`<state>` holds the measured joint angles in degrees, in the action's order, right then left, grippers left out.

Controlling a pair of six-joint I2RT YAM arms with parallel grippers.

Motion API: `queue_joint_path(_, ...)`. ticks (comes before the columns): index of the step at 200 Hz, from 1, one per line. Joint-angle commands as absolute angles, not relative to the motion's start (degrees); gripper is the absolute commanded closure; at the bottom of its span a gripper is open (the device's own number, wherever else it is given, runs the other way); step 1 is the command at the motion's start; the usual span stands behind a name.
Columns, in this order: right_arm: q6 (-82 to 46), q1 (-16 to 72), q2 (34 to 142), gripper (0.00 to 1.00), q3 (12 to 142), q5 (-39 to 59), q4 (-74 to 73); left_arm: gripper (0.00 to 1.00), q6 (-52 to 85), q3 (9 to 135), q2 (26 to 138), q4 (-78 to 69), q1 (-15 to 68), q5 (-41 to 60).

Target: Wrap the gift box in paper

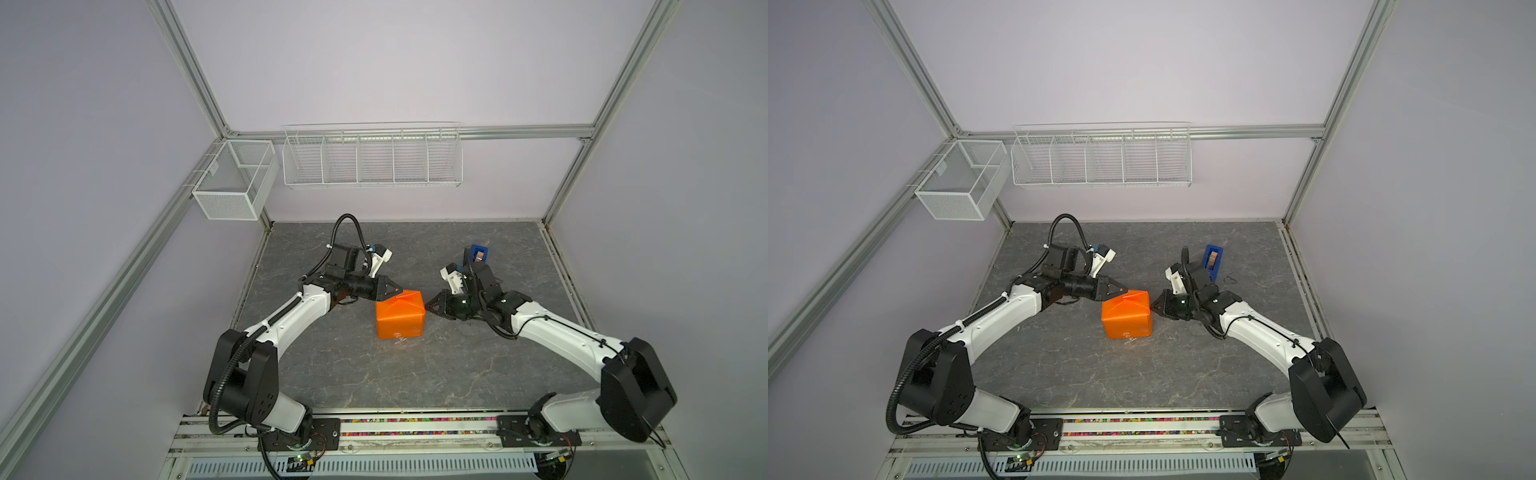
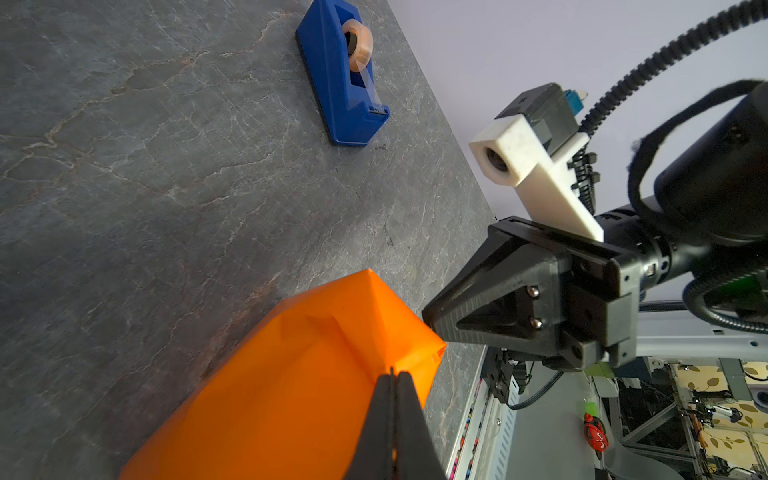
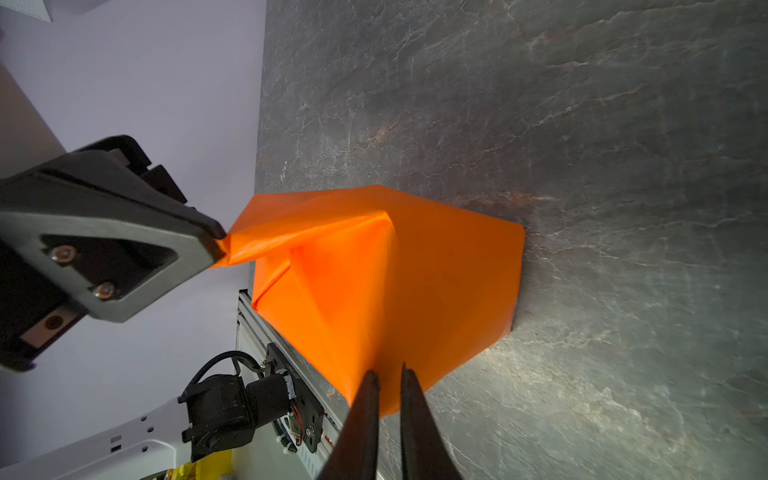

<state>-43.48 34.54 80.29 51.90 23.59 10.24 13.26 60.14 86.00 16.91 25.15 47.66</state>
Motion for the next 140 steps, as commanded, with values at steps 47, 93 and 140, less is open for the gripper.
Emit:
queue_joint_path(47, -43.33, 35.14, 81.97, 0.87, 54.08, 26.4, 8.12, 1.0, 14.45, 60.48, 85.87, 15.38, 25.34, 47.49)
queue_joint_path(93, -43.51, 36.01, 83.96, 0.88, 54.54, 27.05, 7.21, 1.0, 14.68, 60.03, 85.74, 15.11, 25.33, 47.59)
queue_joint_path(140, -43.32, 36.68, 85.31, 0.89, 55.8, 26.92, 7.52, 1.0, 14.6, 59.85, 85.61, 15.22, 25.33, 47.8)
